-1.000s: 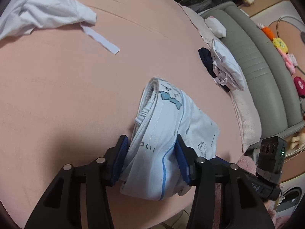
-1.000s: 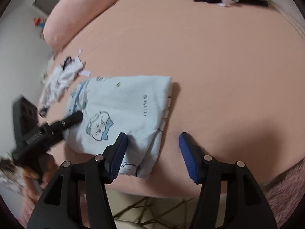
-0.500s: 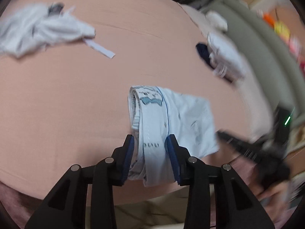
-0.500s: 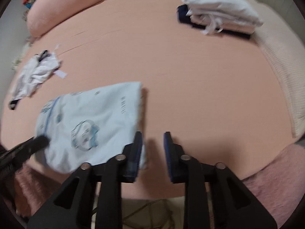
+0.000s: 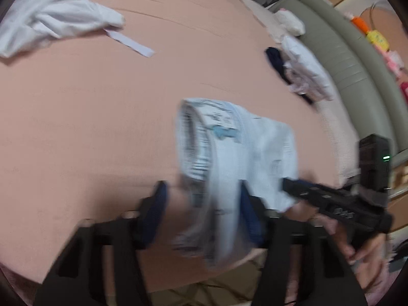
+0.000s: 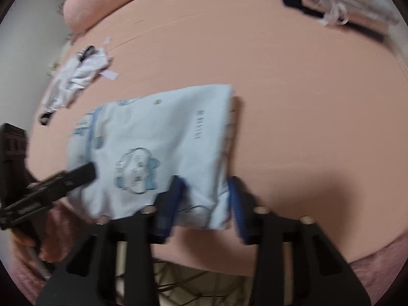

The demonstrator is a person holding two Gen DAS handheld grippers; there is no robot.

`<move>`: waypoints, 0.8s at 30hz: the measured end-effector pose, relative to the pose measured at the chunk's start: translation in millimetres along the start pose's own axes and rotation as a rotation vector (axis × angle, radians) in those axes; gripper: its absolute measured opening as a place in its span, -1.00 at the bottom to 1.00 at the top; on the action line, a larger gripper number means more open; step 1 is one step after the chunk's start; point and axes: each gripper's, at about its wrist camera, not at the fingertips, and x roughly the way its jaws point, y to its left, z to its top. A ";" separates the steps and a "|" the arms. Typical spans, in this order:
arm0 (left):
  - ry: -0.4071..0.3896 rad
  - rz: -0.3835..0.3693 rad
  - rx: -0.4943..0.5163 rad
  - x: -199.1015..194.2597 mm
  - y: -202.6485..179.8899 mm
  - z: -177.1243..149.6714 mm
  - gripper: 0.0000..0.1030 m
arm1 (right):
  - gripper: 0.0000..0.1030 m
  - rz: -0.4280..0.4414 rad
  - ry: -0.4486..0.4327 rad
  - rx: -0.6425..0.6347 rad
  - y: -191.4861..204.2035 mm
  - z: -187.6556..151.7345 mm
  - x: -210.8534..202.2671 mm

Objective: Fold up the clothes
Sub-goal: 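Lift the folded pants with both grippers and carry them onto the clothes stack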

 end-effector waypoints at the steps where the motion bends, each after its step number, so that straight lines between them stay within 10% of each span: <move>1: -0.007 0.005 -0.010 2.9 -2.1 -1.8 -0.28 | -0.35 0.011 -0.003 -0.001 -0.3 1.0 1.9; 12: -0.056 0.055 0.122 -23.0 -84.4 25.2 -0.47 | -0.70 0.051 -0.120 0.042 -4.2 19.6 -50.5; 24: -0.142 -0.126 0.261 67.4 -260.4 185.9 -0.48 | -0.70 0.005 -0.445 0.153 -124.2 153.5 -181.8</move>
